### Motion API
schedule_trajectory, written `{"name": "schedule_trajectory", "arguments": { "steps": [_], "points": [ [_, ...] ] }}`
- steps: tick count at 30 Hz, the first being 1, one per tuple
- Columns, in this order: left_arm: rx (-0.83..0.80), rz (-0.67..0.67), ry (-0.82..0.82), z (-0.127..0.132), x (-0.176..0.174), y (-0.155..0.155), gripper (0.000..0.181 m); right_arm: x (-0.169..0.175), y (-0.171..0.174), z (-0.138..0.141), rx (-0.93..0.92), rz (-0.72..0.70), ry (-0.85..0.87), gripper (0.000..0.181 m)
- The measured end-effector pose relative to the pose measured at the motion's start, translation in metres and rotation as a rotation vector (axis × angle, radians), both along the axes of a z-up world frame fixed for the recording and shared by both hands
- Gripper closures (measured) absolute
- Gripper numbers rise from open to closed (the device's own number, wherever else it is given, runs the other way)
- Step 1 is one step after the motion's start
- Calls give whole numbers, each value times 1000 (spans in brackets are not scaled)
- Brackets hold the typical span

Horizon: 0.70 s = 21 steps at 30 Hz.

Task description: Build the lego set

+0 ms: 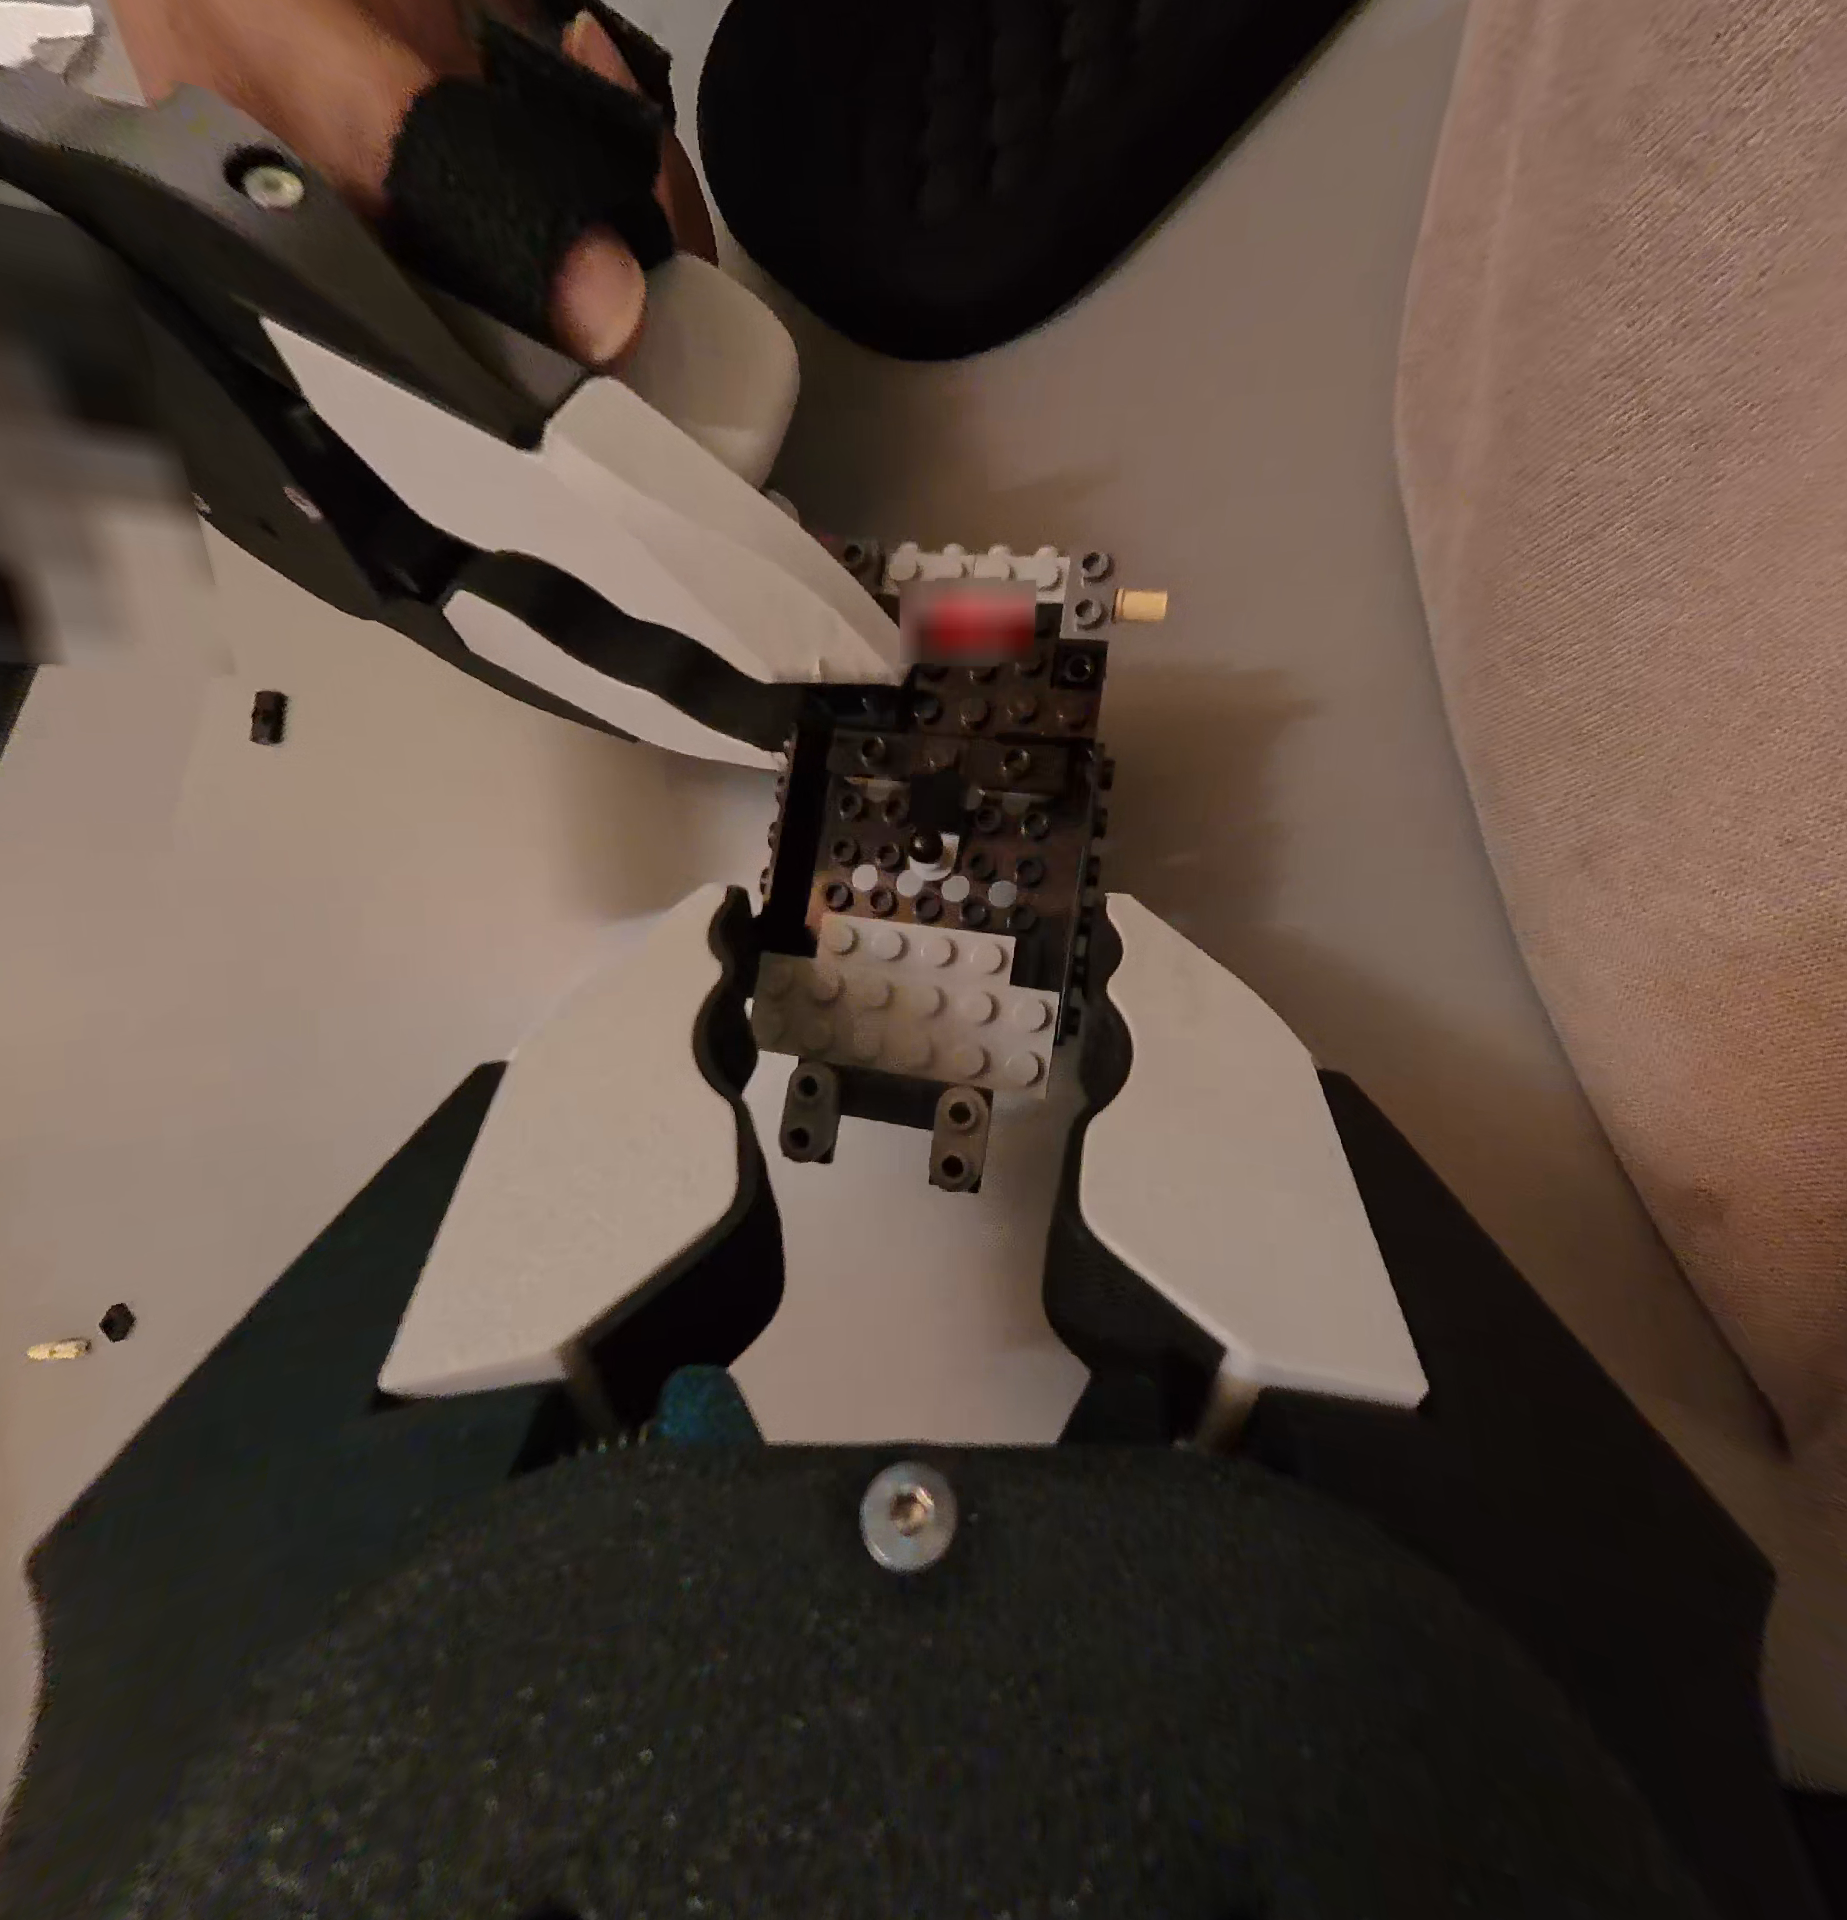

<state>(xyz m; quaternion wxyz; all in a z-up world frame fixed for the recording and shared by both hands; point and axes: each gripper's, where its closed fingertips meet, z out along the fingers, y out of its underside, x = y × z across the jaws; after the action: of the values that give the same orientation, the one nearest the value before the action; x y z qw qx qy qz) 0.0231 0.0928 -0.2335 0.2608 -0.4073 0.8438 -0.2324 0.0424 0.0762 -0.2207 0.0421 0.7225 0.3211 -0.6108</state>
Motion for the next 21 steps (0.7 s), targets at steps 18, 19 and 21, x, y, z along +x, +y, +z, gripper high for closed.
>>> {"name": "schedule_trajectory", "arguments": {
  "steps": [18, 19, 21],
  "points": [
    [174, -103, -191, 25, 1, -9, 120, -3, -8, 14, 225, -103, 64, 169],
    [170, -107, -199, 27, 1, -11, 120, -3, -10, 15, 227, -107, 73, 169],
    [176, -122, -220, 30, 1, -14, 120, -3, -12, 17, 233, -106, 90, 169]
  ]
}}
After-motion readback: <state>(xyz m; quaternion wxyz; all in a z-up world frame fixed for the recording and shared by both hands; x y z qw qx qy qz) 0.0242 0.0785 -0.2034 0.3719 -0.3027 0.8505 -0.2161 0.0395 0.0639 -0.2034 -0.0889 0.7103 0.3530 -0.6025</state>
